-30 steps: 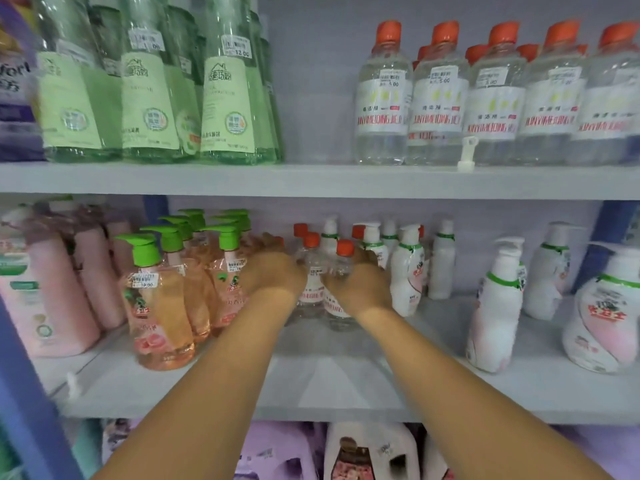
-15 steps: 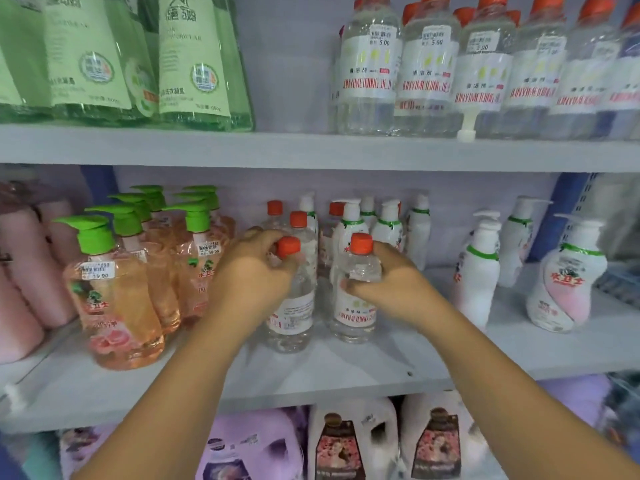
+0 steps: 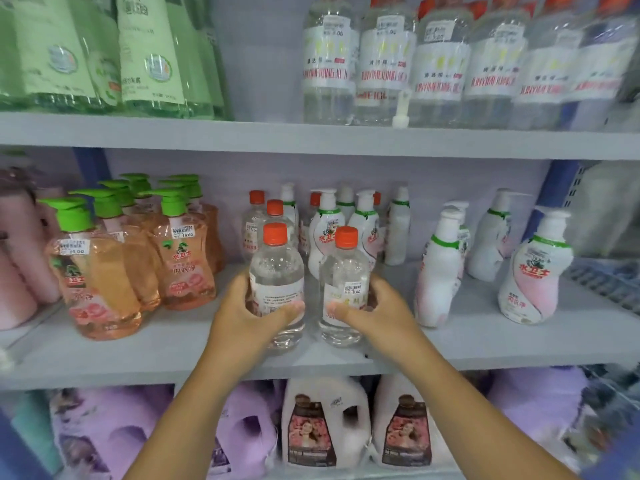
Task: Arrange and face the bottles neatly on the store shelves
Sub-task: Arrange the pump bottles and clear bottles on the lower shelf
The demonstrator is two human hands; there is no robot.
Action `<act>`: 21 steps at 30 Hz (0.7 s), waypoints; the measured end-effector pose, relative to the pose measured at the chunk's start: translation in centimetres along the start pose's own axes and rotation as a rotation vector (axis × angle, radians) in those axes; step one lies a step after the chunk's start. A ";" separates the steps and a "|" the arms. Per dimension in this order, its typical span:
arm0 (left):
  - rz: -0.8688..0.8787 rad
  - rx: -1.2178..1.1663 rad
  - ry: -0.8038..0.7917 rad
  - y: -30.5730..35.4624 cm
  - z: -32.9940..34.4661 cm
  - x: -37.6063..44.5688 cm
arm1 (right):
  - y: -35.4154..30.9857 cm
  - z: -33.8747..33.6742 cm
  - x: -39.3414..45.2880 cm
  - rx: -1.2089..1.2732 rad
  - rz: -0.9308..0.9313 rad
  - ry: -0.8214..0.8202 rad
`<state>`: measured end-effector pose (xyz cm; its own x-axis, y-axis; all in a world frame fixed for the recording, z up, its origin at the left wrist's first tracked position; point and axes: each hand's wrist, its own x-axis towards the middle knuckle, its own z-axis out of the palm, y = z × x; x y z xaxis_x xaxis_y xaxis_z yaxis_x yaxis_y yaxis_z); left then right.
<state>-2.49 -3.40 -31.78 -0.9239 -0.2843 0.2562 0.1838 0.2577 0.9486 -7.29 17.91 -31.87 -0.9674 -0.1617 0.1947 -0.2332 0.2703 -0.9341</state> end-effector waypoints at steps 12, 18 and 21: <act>0.184 -0.152 0.160 14.9 13.3 -13.8 | -3.6 -19.6 -10.2 0.127 -0.203 -0.034; 0.340 -0.157 0.114 25.7 18.4 -14.3 | -11.7 -29.8 -11.6 0.107 -0.406 0.004; 0.410 -0.046 0.107 30.4 20.6 -12.2 | -15.9 -33.8 -10.0 0.064 -0.513 0.104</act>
<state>7.46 26.90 -9.85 -0.7314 -0.2619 0.6297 0.5458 0.3288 0.7707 2.72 47.32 -8.85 -0.7362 -0.1619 0.6571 -0.6757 0.1221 -0.7270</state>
